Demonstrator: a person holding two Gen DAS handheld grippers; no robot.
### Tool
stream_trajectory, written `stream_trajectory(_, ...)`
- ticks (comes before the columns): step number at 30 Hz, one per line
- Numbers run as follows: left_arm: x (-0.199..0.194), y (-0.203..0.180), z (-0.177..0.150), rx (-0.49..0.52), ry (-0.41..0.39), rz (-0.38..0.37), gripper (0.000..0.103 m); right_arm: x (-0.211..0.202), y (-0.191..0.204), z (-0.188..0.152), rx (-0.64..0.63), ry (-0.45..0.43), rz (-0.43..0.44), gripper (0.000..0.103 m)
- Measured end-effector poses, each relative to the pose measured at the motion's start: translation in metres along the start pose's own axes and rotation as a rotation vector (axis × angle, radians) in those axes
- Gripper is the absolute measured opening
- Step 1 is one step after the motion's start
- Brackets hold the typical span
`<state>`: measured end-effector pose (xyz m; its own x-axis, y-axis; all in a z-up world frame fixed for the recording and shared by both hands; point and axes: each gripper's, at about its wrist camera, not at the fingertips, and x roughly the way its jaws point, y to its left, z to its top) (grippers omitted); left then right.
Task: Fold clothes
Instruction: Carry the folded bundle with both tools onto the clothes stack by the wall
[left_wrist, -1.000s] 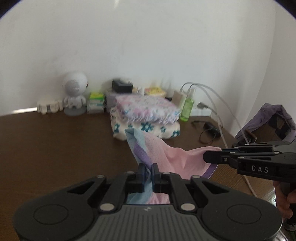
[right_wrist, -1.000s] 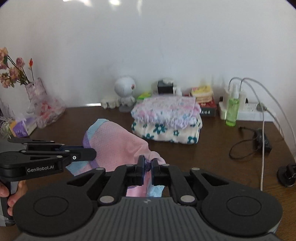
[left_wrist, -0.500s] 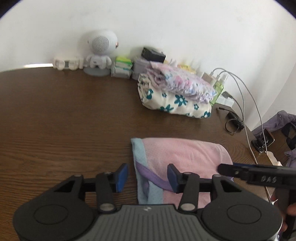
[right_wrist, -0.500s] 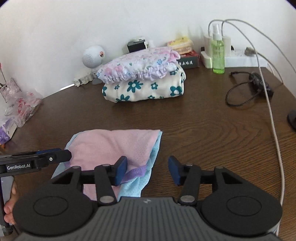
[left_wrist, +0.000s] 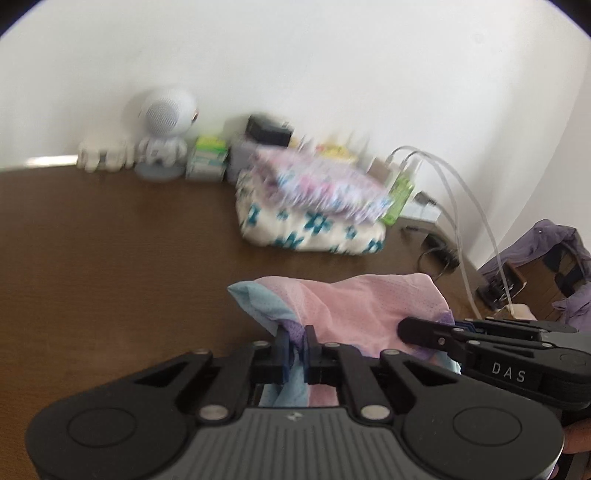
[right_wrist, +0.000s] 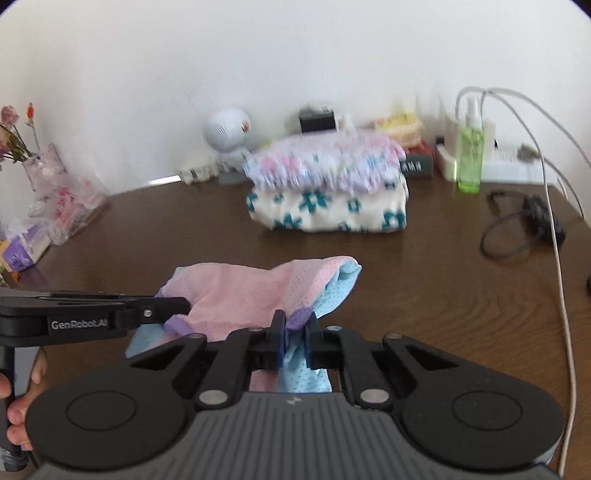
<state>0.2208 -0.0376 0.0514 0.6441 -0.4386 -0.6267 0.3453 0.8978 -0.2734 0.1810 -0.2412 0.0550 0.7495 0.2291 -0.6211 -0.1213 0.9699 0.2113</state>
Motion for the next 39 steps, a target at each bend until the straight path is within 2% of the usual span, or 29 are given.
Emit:
stream_trajectory(5,-0.012,-0.022,0.053,0.033,-0.103,-0.021,0.005,-0.023,0.001,0.051,-0.049,-0.101,0.005,0.009)
stream_trajectory(9,-0.008,-0.029,0.104,0.029,-0.164,-0.044,0.005,-0.019,-0.014,0.107,-0.047,-0.142,0.005,0.009)
stream_trajectory(13,0.017,-0.026,0.152,0.019,-0.191,-0.038,0.005,0.003,-0.031,0.152,-0.043,-0.149,-0.005,0.009)
stream_trajectory(16,0.046,-0.016,0.174,0.009,-0.185,-0.025,0.005,0.027,-0.041,0.176,-0.037,-0.130,-0.010,0.009)
stream_trajectory(22,0.100,0.005,0.185,-0.030,-0.130,-0.019,0.005,0.080,-0.062,0.194,-0.012,-0.063,-0.021,0.009)
stream_trajectory(28,0.128,0.033,0.168,-0.088,-0.067,-0.019,0.005,0.117,-0.083,0.179,0.053,0.007,-0.012,0.009)
stream_trajectory(30,0.132,0.042,0.162,-0.135,-0.047,-0.048,0.006,0.124,-0.088,0.172,0.070,0.024,-0.022,0.010)
stream_trajectory(33,0.128,0.050,0.161,-0.191,-0.037,-0.071,0.005,0.120,-0.095,0.170,0.125,0.023,0.024,0.010)
stream_trajectory(39,0.110,0.040,0.171,-0.168,-0.056,-0.048,0.005,0.106,-0.085,0.183,0.086,0.027,0.008,0.010)
